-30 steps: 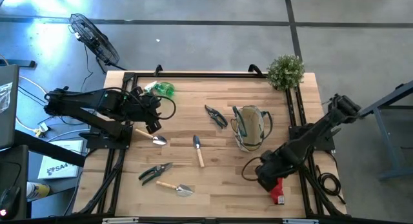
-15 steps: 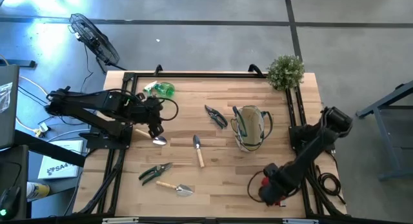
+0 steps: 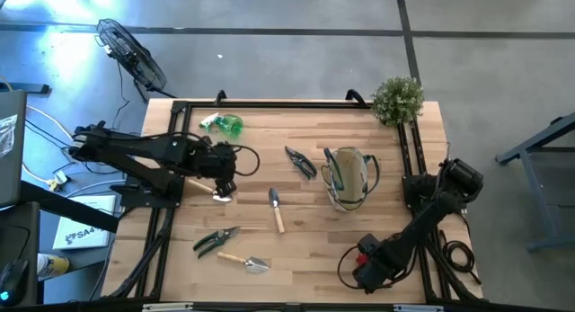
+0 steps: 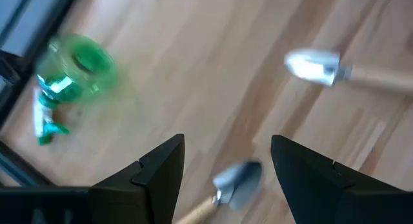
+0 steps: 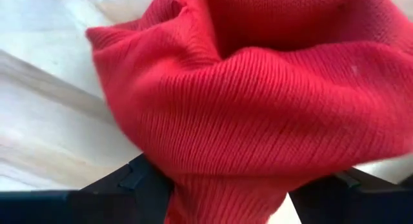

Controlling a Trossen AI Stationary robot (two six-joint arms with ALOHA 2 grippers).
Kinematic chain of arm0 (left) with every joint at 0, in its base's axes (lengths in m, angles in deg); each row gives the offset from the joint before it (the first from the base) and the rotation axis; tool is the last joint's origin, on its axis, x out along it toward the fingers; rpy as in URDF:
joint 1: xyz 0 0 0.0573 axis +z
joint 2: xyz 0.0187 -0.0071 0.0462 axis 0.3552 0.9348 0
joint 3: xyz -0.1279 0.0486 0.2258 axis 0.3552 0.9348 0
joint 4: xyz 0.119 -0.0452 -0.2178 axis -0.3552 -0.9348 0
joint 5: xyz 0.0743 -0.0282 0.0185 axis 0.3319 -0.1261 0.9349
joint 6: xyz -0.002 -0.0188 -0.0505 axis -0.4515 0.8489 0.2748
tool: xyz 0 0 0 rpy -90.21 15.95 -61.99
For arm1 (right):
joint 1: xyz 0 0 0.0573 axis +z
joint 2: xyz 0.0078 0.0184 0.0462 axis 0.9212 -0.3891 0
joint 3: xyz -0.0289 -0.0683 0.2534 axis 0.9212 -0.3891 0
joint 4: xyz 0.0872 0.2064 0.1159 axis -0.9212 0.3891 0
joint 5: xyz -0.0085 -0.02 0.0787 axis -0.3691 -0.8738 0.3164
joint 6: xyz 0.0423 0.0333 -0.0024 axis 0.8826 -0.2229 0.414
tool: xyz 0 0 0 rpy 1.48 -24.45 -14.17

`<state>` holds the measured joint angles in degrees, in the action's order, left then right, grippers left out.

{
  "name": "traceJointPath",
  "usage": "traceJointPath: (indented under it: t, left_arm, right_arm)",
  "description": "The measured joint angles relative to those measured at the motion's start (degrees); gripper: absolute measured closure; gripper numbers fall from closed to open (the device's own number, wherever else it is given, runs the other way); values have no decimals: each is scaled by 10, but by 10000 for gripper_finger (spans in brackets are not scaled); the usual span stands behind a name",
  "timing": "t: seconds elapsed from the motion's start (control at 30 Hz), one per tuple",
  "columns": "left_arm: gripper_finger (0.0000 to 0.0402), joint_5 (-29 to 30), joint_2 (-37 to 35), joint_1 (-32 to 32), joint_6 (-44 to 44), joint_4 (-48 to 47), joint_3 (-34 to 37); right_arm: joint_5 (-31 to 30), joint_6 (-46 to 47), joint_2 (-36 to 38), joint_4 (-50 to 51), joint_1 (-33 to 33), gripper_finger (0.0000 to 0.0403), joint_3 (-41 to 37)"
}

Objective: Pick & Place Garden tools in Gardening bag
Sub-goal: Put the red gloves into the gardening bag

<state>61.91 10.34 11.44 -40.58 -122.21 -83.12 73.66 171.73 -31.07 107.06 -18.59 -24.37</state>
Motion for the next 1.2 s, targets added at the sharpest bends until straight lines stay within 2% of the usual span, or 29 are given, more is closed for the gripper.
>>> traceJointPath:
  t: [0.13,0.23,0.33,0.53,0.67,0.87,1.0,1.2]
  left_arm:
    - [179,-18,12,0,-27,29,15]
    - [179,-17,19,0,-42,44,21]
    - [179,-17,21,0,-49,44,29]
    - [179,-22,20,0,-63,73,38]
    - [179,-15,20,0,-63,72,38]
    - [179,-10,20,0,-63,74,38]
    - [179,6,20,0,-70,85,38]
    - [179,35,20,0,-74,99,38]
  right_arm:
    - [-2,-14,2,-28,-4,153,-19]
    - [1,-16,2,-33,-7,174,-19]
    - [-9,-33,2,-35,-6,224,-19]
    - [-12,-68,2,-29,-9,360,-19]
    - [-17,-79,18,-14,-9,362,-19]
    - [-49,-90,69,107,-5,362,32]
    - [-144,-97,109,167,-5,362,94]
    - [-424,-162,160,204,-29,362,157]
